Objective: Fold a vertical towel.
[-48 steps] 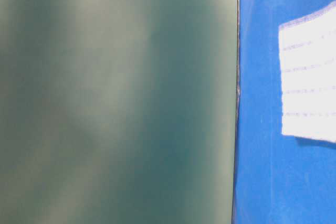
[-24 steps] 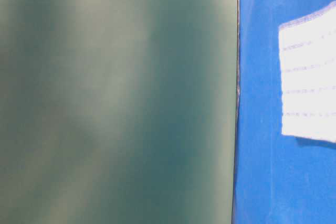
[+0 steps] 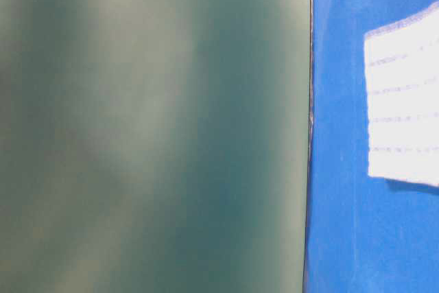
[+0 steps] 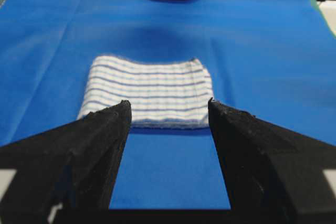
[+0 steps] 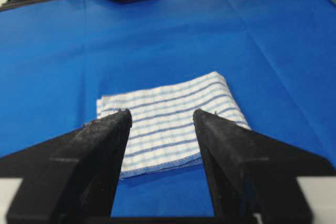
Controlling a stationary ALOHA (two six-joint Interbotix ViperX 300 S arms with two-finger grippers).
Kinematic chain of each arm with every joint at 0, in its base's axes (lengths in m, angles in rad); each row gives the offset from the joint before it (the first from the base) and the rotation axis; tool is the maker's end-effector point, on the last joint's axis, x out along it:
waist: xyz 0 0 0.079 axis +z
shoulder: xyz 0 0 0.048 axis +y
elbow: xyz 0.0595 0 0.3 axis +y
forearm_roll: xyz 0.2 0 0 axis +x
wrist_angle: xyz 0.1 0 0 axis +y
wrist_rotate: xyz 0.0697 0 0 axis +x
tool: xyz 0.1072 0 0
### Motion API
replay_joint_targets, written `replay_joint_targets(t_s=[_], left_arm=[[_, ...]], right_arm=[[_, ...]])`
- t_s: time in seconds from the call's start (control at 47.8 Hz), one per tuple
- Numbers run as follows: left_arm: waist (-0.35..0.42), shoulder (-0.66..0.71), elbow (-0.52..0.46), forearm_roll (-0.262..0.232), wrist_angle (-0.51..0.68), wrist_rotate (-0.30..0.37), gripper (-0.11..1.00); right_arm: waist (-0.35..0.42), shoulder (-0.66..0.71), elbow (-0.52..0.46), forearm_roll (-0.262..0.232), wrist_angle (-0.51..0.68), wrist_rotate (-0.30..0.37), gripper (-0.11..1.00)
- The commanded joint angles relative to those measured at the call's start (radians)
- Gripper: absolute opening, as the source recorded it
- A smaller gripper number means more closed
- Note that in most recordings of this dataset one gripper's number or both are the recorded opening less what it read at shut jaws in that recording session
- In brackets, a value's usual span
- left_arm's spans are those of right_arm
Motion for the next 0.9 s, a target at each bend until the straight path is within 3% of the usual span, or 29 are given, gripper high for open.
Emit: replay_joint_targets(t_s=[0.0, 0.879], left_arm=[[0.003, 0.012, -0.011, 0.0, -0.005, -0.002, 0.58], [0.003, 0.012, -0.011, 0.0, -0.005, -0.002, 0.58]], right_arm=[[-0.002, 0.009, -0.02, -0.002, -0.003, -0.002, 0.57], [-0.002, 0.009, -0.021, -0.008, 0.008, -0.003, 0.57]])
